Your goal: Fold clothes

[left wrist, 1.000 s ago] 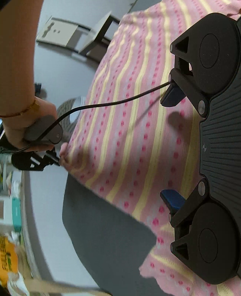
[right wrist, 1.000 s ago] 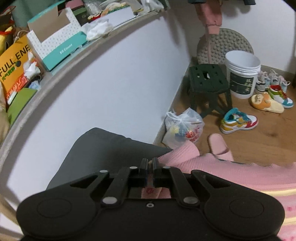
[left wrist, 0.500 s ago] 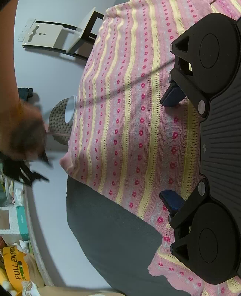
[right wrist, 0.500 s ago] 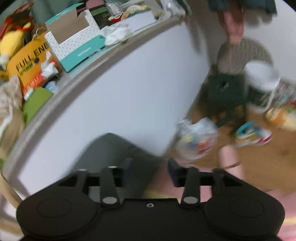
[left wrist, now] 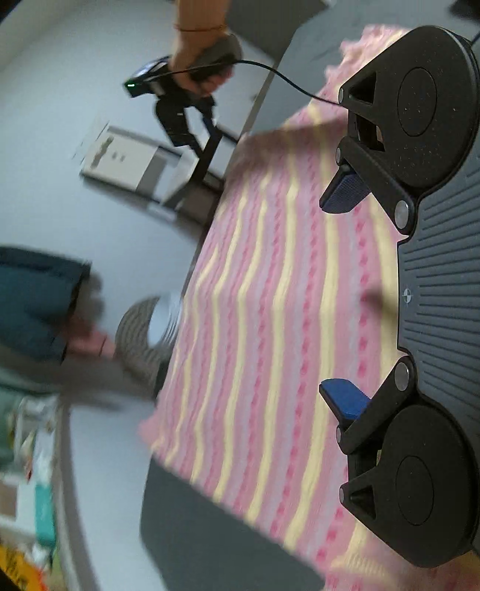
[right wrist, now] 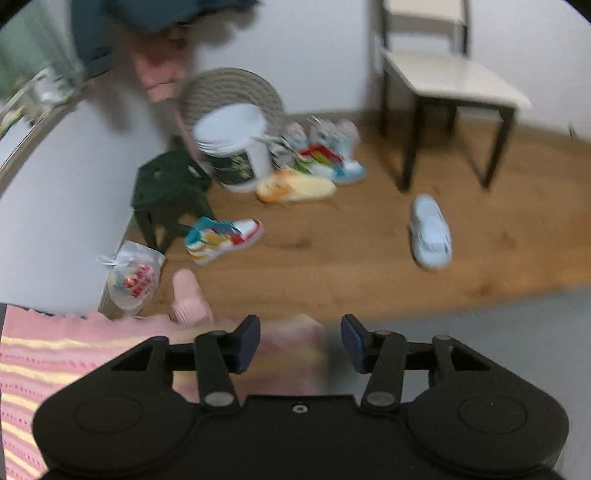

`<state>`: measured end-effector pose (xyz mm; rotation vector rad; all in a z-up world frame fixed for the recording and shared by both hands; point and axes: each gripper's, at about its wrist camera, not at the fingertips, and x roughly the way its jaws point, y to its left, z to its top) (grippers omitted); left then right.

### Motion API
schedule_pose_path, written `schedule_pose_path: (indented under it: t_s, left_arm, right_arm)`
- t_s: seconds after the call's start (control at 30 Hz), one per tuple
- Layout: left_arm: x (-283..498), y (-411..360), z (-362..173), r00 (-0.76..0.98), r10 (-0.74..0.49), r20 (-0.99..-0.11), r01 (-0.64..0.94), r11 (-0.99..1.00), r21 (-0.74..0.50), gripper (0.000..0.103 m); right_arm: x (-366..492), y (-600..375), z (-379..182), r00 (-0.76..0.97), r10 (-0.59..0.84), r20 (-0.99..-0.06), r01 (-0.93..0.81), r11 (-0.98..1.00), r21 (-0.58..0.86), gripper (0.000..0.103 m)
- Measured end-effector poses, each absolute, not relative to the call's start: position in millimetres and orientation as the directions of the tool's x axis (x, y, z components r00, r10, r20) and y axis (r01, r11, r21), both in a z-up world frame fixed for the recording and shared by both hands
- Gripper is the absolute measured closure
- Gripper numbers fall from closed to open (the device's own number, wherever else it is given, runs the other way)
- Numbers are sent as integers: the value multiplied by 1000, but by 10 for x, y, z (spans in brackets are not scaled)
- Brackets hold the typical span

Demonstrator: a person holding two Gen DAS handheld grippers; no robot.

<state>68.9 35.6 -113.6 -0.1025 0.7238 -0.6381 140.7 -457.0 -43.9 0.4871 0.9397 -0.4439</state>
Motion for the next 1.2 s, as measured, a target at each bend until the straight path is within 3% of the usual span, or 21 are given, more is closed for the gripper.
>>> schedule_pose_path:
  t_s: [0.1, 0.23, 0.43, 0.53, 0.67, 0.9, 1.0, 1.2]
  left_arm:
    - [655, 246, -1142, 562, -565, -604, 539, 804, -251, 6]
    - [656, 218, -1177, 540, -563, -626, 554, 797, -239, 6]
    - [639, 235, -1159, 478, -623, -620, 605, 745, -282, 6]
    - [572, 189, -1117, 439, -651, -619, 653, 705, -278, 6]
    - [454, 129, -1039, 365, -697, -618, 729, 627, -276, 6]
    - [218, 139, -865, 411, -657, -632, 749, 638, -177, 6]
    - [127, 198, -795, 435, -639, -635, 737, 658, -157, 6]
    - [6, 319, -651, 492, -621, -609, 718, 685, -118, 6]
  right_arm:
    - [1147, -4772, -610, 551, -46, -833, 536, 785, 311, 63]
    - [1052, -4701, -712, 597, 142, -790, 347, 841, 414, 63]
    - [586, -4461, -694, 397, 341, -852, 26, 924, 382, 63]
    - [169, -4216, -616, 277, 313, -908, -120, 949, 290, 62]
    - [-419, -3501, -674, 263, 192, -946, -409, 910, 71, 57]
    - [-1451, -2242, -783, 333, -18, -943, -786, 546, -288, 54]
    - [-1893, -1703, -830, 393, -88, -915, -864, 306, -400, 54]
    - [-2156, -1498, -1213, 552, -162, -818, -804, 154, -574, 55]
